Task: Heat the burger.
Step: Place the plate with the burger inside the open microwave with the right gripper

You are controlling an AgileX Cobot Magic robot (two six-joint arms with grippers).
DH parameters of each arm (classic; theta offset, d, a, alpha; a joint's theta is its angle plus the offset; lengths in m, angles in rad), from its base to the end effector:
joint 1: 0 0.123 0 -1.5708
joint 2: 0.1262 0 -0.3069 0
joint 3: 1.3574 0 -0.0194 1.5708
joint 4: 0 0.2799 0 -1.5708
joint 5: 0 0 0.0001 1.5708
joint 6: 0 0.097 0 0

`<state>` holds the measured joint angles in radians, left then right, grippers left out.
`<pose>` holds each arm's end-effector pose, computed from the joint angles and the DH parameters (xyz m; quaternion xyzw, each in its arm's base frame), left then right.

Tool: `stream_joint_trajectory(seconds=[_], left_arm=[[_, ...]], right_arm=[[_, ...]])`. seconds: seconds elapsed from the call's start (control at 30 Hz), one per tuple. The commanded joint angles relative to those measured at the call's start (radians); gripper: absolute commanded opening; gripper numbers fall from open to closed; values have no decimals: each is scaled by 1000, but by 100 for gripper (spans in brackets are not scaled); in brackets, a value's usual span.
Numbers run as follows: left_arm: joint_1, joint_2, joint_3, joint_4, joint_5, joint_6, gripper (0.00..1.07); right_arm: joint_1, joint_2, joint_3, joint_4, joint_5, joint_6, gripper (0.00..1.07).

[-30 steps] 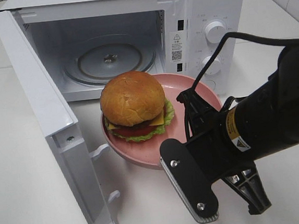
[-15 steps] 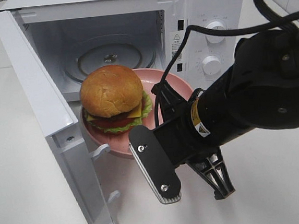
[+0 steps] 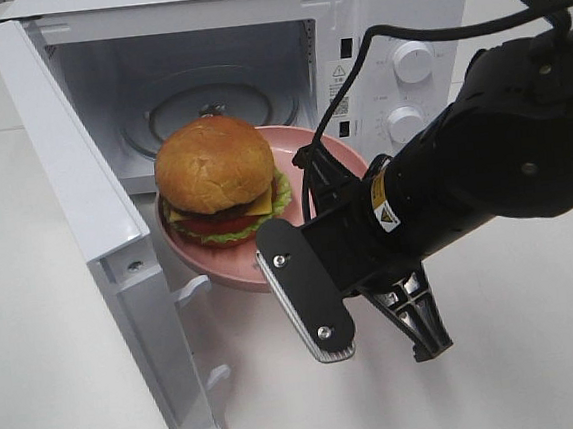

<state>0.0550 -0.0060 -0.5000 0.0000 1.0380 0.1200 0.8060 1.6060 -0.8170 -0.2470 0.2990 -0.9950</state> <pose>0.0041 0.0002 0.2905 0.0275 0.8452 0.0466 0.5317 0.2325 0.2321 0.1790 -0.8101 0.5111 -0.0939 0.2714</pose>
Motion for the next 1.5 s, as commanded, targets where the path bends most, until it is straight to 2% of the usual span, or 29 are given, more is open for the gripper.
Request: stream_joint_trajectory(seconds=[0.03, 0.4, 0.63, 1.1, 1.5], left_arm=[[-4, -20, 1, 0, -5, -2, 100], [-4, -20, 1, 0, -5, -2, 100], [-4, -20, 1, 0, -5, -2, 100], [-4, -20, 1, 0, -5, -2, 100], [-4, -20, 1, 0, -5, -3, 100]], right_arm=[[-20, -9, -18, 10, -60, -32, 0], [-50, 2, -25, 73, -52, -120, 0], [-50, 75, -123, 84, 13, -120, 0], [-61, 131, -222, 85, 52, -145, 0], [-73, 214, -357, 83, 94, -152, 0]])
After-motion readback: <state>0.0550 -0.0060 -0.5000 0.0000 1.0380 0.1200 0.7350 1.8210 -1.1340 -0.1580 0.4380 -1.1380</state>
